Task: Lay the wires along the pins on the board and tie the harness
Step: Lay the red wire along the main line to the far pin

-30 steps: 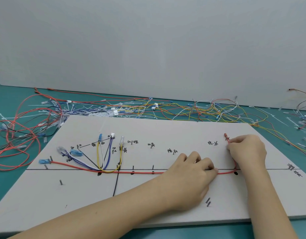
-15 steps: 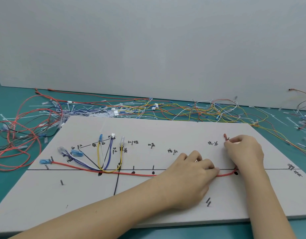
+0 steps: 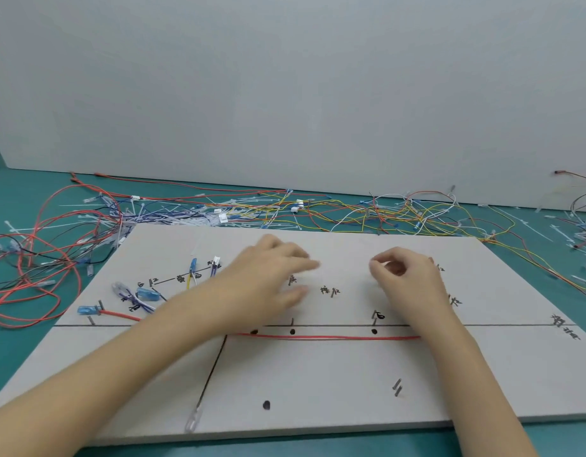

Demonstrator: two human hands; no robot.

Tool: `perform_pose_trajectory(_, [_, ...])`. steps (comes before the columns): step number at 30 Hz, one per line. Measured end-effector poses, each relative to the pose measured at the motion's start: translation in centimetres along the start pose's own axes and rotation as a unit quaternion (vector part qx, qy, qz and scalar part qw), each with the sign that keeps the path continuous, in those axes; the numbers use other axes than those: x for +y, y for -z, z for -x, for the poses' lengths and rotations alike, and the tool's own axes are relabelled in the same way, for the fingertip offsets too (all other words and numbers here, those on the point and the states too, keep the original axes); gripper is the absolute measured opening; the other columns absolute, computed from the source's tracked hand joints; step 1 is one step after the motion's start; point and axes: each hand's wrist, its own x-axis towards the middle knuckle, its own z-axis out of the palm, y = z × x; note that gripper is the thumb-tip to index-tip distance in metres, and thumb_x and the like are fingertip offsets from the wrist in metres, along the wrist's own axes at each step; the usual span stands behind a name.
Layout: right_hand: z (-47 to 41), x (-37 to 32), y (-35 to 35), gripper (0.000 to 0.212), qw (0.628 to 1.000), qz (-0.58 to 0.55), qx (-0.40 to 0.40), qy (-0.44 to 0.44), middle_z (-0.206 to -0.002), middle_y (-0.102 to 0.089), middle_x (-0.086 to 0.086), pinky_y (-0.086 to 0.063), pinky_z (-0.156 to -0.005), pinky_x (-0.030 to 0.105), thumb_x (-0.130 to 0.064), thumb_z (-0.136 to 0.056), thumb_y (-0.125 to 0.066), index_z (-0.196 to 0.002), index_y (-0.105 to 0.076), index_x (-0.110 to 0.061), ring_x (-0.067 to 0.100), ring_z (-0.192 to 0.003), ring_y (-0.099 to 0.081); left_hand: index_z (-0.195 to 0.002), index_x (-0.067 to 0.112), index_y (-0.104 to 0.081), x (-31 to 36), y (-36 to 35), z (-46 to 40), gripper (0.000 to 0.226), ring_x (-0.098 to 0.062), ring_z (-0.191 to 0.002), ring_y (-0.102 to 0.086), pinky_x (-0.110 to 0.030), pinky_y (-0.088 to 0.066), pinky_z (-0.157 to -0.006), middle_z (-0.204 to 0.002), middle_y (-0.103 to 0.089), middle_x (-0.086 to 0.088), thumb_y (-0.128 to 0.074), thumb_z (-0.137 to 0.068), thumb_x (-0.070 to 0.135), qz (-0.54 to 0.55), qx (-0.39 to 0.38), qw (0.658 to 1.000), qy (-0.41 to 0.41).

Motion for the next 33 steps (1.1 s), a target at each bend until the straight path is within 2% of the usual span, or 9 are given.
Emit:
perform_pose_trajectory(5, [1.2,-1.1,-1.9,0.021,0.994,0.025,-0.104,0.031,-0.061,-0.058,-0.007,-0.039,-0.056,0.025,-0.032,-0.082,-0.069,-0.066,-0.062,-0.021,0.006,-0.059,-0.051,-0.115,0.041,-0.057,-6.3,0.5,2.6,0.023,-0.011,-0.112,-0.037,-0.040,-0.036,-0.101,-0.113,-0.051,0.015,-0.055,-0.092,0.044,0.032,0.010,0.992,0.118])
perform_pose_trajectory(7, [1.4,-1.4,-2.2,0.020,0.990,0.027,-0.132,0.040,-0.062,-0.060,-0.004,-0.041,-0.057,0.026,-0.028,-0.083,-0.068,-0.065,-0.063,-0.018,0.008,-0.057,-0.050,-0.099,0.042,-0.055,-7.4,0.4,3.0,0.012,-0.006,-0.102,-0.041,-0.035,-0.040,-0.093,-0.102,-0.050,0.015,-0.059,-0.088,0.047,0.041,0.011,0.991,0.131])
perform_pose_trajectory(9, [1.4,-1.5,-2.2,0.021,0.989,-0.003,-0.141,0.040,-0.060,-0.060,-0.005,-0.040,-0.054,0.024,-0.024,-0.083,-0.067,-0.064,-0.063,-0.017,0.006,-0.054,-0.048,-0.089,0.042,-0.050,-7.8,0.3,3.0,0.014,0.004,-0.095,-0.040,-0.029,-0.040,-0.083,-0.094,-0.048,0.017,-0.063,-0.084,0.047,0.053,0.034,0.990,0.125])
perform_pose_trajectory(13, [1.8,-1.5,-2.3,0.026,0.985,-0.047,-0.165,0.025,-0.055,-0.055,-0.009,-0.033,-0.047,0.013,-0.034,-0.082,-0.070,-0.065,-0.064,-0.016,0.001,-0.047,-0.042,-0.092,0.045,-0.045,-8.1,0.4,3.1,0.024,0.008,-0.093,-0.044,-0.026,-0.043,-0.076,-0.093,-0.050,0.020,-0.067,-0.082,0.048,0.077,0.063,0.987,0.126])
perform_pose_trajectory(17, [1.8,-1.7,-2.9,0.017,0.984,0.005,-0.170,0.051,-0.059,-0.058,-0.005,-0.038,-0.053,0.015,-0.022,-0.080,-0.073,-0.066,-0.065,-0.017,0.001,-0.050,-0.046,-0.089,0.043,-0.047,-8.3,0.6,3.1,0.026,0.005,-0.086,-0.049,-0.024,-0.043,-0.070,-0.090,-0.053,0.018,-0.070,-0.079,0.051,0.087,0.068,0.984,0.139])
perform_pose_trajectory(21, [1.6,-1.4,-2.8,0.018,0.984,-0.001,-0.170,0.052,-0.068,-0.067,0.001,-0.038,-0.052,0.012,-0.020,-0.081,-0.074,-0.066,-0.066,-0.015,0.000,-0.052,-0.048,-0.082,0.038,-0.056,-8.2,1.3,3.2,0.022,-0.002,-0.078,-0.055,-0.024,-0.044,-0.067,-0.083,-0.060,0.013,-0.077,-0.077,0.041,0.106,0.087,0.981,0.134])
perform_pose_trajectory(26, [1.6,-1.3,-2.8,0.019,0.984,0.005,-0.168,0.053,-0.071,-0.067,0.001,-0.039,-0.053,0.013,-0.023,-0.082,-0.074,-0.067,-0.066,-0.015,0.001,-0.055,-0.049,-0.078,0.032,-0.071,-7.8,1.4,3.1,0.008,-0.002,-0.075,-0.059,-0.024,-0.046,-0.068,-0.076,-0.067,0.015,-0.075,-0.082,0.028,0.121,0.065,0.983,0.123])
perform_pose_trajectory(31, [1.6,-1.2,-2.8,0.021,0.984,0.011,-0.168,0.060,-0.071,-0.067,-0.001,-0.038,-0.054,0.013,-0.025,-0.083,-0.074,-0.066,-0.064,-0.017,0.001,-0.056,-0.050,-0.080,0.030,-0.077,-7.8,1.4,3.1,0.006,0.004,-0.076,-0.060,-0.010,-0.043,-0.065,-0.075,-0.069,0.019,-0.072,-0.084,0.029,0.143,0.041,0.978,0.149])
perform_pose_trajectory(33, [1.6,-1.2,-2.8,0.023,0.983,0.024,-0.170,0.068,-0.072,-0.065,-0.002,-0.038,-0.055,0.015,-0.027,-0.084,-0.073,-0.066,-0.062,-0.018,0.003,-0.058,-0.049,-0.083,0.033,-0.078,-7.8,1.5,3.2,0.005,0.004,-0.076,-0.062,-0.014,-0.048,-0.069,-0.077,-0.070,0.020,-0.073,-0.083,0.031,0.162,0.011,0.974,0.160])
